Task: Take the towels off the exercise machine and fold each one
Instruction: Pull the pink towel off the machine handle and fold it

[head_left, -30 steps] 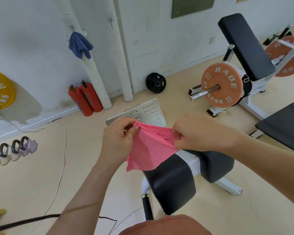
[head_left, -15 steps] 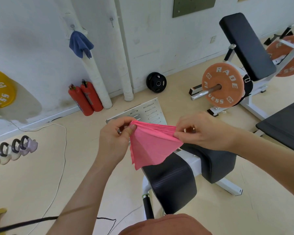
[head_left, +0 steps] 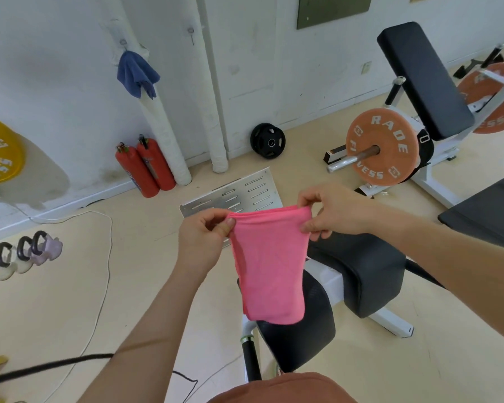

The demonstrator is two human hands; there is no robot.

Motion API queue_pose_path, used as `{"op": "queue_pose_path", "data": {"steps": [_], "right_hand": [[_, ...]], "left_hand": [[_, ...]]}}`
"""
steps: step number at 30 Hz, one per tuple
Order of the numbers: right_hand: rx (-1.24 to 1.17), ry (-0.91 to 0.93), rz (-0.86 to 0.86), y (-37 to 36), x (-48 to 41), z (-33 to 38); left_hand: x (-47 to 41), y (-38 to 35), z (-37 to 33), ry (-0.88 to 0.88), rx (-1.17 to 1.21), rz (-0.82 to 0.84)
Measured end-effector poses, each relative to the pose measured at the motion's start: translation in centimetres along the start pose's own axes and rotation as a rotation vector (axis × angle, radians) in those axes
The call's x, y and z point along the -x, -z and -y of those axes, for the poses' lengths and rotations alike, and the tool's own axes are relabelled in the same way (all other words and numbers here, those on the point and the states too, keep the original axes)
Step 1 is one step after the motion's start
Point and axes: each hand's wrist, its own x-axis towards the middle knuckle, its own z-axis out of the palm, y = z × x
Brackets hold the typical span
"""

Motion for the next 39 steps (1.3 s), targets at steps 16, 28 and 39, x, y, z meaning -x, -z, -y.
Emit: {"op": "queue_pose_path", "data": {"steps": [16,28,39], "right_hand": [[0.908,0.39,-0.084,-12.2,3.3,-14.1],[-0.248,-0.575,-0.45,-20.5,8.1,-16.1],[-1.636,-0.901,-0.5,-25.7,6.6,-14.4]], "left_hand": [[7.0,-3.8,9.8,-0.121,-0.628,0.508],[12.4,-10.1,13.6,-0.252,-0.636,0.836],[11.7,-11.0,13.9,-0.162,-0.682,0.904]]}}
